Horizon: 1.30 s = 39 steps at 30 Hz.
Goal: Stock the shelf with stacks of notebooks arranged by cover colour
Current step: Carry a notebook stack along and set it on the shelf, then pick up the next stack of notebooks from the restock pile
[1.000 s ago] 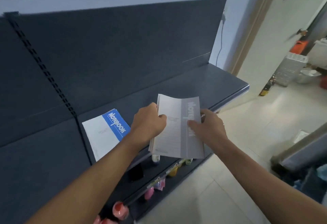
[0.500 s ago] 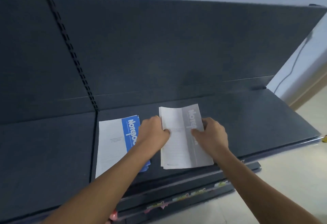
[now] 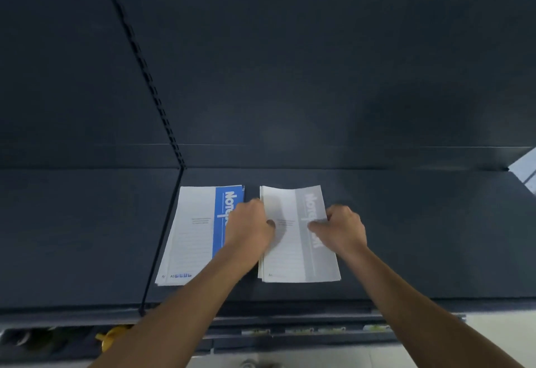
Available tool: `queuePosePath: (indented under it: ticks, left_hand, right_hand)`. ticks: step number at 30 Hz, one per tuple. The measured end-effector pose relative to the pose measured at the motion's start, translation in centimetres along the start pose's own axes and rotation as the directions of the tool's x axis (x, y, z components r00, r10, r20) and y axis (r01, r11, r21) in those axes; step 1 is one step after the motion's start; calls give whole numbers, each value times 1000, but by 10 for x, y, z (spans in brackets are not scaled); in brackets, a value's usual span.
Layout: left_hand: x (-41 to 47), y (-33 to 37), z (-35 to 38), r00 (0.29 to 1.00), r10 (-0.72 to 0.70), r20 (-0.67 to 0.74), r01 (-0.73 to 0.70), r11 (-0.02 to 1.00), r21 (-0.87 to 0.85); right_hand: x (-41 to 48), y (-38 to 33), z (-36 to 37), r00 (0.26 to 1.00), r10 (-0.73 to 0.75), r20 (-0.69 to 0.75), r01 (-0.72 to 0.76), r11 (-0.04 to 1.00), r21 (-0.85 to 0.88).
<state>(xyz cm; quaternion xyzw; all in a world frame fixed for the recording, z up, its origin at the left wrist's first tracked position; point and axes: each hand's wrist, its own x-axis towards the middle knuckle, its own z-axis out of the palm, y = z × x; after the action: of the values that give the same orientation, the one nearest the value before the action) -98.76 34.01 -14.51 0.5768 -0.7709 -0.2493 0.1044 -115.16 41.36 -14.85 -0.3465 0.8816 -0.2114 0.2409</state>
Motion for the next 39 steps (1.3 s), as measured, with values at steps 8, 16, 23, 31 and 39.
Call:
queuePosePath:
  ticks: [8, 16, 23, 31, 39]
  left_hand:
    - [-1, 4, 6, 999, 17, -52, -9, 990, 141]
    - [1, -15, -42, 981, 8, -192, -14, 999, -33]
    - [-23, -91, -144, 951, -125, -283, 74, 980, -183]
    - [-96, -221, -241, 846, -318, -428, 209, 936, -282]
    - [-172, -365, -329, 802, -354, -481, 283, 934, -216]
  right_hand:
    - [5, 0, -4, 998, -66, 10, 67, 990, -124]
    - [10, -52, 3, 900, -429, -72, 412, 894, -176]
    - [-24, -168, 44, 644, -760, 89, 765, 642, -60]
    - [-113, -285, 120, 432, -870, 237, 887, 458, 66]
    - [-215, -399, 233, 326, -899, 293, 916, 377, 138]
